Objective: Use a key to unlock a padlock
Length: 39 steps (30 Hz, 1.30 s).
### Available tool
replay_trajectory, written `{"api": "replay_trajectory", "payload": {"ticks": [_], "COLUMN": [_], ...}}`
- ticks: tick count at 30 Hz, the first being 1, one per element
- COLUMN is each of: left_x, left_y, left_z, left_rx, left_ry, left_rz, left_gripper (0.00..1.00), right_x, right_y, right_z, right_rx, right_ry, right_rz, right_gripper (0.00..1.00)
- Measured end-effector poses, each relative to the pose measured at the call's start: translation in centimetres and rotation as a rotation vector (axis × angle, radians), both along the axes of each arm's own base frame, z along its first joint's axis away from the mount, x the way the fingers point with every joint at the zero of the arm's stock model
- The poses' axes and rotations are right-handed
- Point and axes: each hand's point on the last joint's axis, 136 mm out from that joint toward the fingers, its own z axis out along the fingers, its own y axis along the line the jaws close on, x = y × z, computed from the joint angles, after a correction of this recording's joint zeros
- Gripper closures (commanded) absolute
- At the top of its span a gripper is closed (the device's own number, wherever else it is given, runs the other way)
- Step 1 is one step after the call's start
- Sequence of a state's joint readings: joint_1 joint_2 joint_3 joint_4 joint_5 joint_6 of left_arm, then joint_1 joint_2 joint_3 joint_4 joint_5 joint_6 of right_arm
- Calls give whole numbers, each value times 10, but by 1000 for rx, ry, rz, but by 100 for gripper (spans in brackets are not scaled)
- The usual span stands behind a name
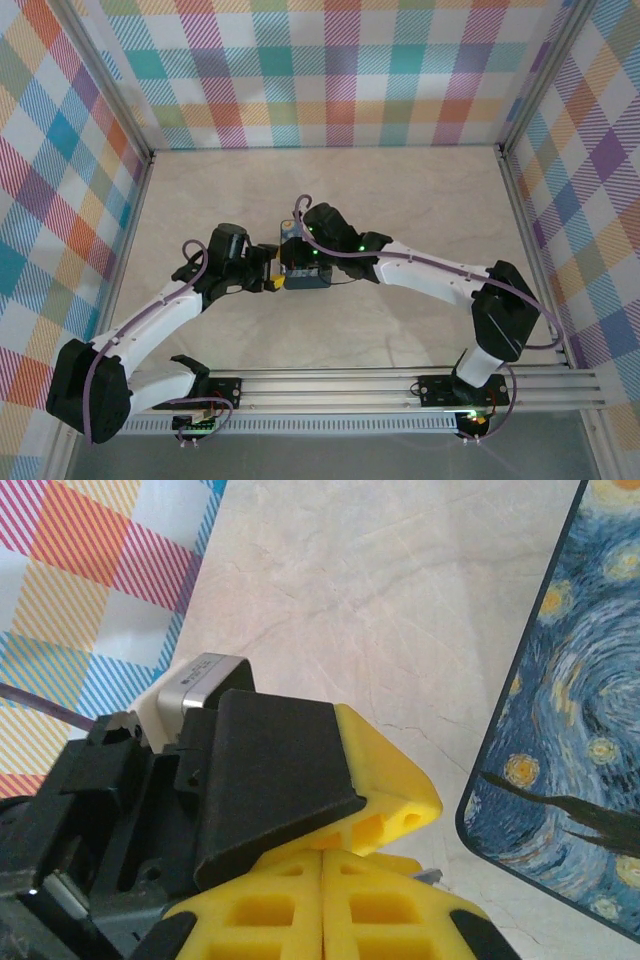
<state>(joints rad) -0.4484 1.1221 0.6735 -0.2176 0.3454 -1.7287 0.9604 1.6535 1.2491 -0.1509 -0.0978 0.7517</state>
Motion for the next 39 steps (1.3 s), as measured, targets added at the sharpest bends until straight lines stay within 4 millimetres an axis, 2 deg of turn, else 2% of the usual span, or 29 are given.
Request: {"api": "replay_trajectory", "payload": {"ticks": [2, 5, 7, 9, 12, 19, 21, 25, 27, 32, 39], "left_x": [0, 0, -1, -2, -3, 0, 0, -1, -2, -7, -5], "left_y": [1, 1, 0, -1, -2, -3, -3, -2, 0, 7, 8], "left_z": [-1, -2, -3, -5, -2, 2, 2, 1, 1, -6, -15], "left_rx": [-3, -10, -17, -23, -36, -56, -58, -56, -52, -49, -44], "left_ry": [3, 0, 0, 6, 8, -4, -6, 3, 5, 25, 57], "left_rz": [5, 6, 5, 1, -1, 10, 13, 16, 17, 37, 51], "left_gripper": [63, 63, 57, 55, 61, 64, 59, 39, 36, 43, 49], "right_x": [-2, -3, -4, -5, -7, -9, -8, -6, -4, -1, 0], "right_y": [0, 0, -1, -2, -5, -4, -4, -3, -4, -9, 4], "right_z": [-2, -3, -6, -8, -12, -13, -13, -10, -8, 8, 18], "right_rx": [-6, -13, -16, -18, -25, -17, -13, -8, -6, 25, 109], "right_ry": [2, 1, 3, 4, 9, 3, 2, -11, -20, -67, -77], "right_rz": [3, 1, 2, 2, 1, 4, 0, -8, -17, -44, -32], "right_gripper": [93, 93, 93, 93, 93, 93, 93, 94, 96, 97, 98]}}
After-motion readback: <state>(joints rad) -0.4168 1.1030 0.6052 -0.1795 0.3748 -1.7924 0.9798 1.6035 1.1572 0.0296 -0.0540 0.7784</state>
